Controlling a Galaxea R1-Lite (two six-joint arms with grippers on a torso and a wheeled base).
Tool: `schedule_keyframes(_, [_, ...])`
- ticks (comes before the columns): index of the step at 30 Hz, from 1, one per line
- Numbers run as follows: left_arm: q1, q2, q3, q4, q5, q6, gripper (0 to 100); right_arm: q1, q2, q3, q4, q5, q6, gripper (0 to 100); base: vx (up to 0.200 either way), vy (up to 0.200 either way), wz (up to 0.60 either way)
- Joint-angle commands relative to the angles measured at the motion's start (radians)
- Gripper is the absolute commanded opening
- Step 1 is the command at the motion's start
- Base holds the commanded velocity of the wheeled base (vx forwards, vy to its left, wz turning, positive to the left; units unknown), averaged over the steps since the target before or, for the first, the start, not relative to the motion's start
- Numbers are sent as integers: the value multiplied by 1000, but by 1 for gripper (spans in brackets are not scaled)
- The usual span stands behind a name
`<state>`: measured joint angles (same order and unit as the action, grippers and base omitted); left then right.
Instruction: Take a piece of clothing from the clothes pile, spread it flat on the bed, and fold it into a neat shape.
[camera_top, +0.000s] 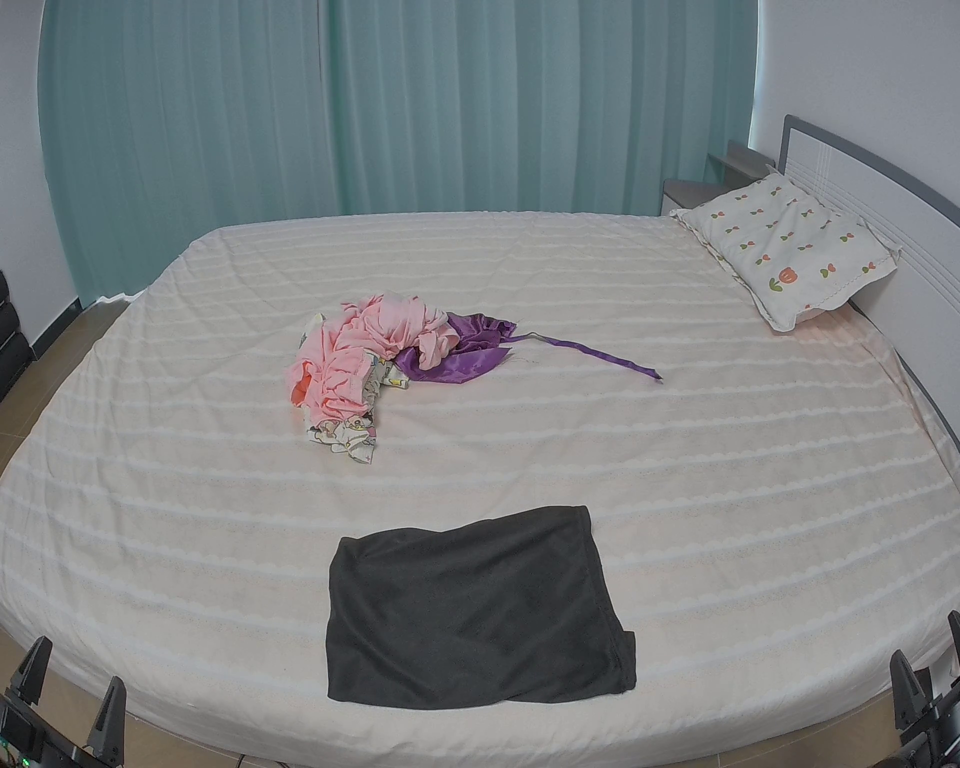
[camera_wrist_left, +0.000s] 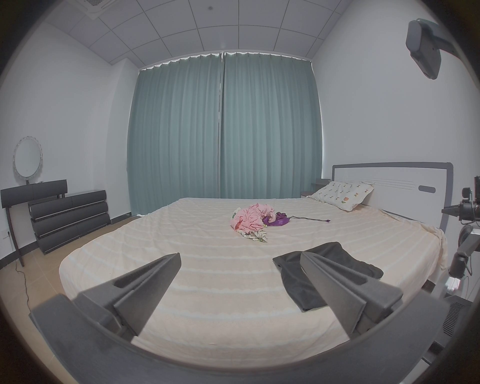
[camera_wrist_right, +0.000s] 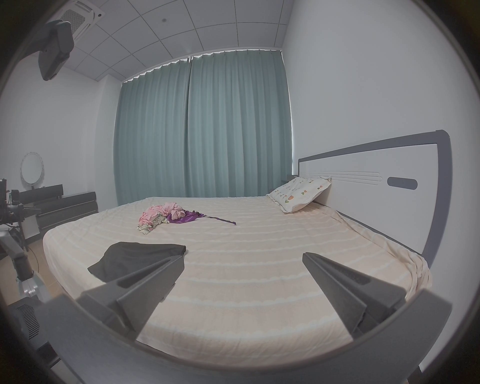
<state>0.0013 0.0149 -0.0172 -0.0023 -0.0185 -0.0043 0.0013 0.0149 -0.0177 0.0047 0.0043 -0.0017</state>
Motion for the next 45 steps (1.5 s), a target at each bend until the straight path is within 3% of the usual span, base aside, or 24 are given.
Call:
schedule_keyframes(1, [0, -12, 17, -1, 0, 0, 100, 2, -15, 16, 0, 0, 2, 100, 0, 0, 0])
schedule_keyframes(45, [0, -12, 17, -1, 0, 0, 100, 2, -15, 16, 0, 0, 2, 100, 0, 0, 0])
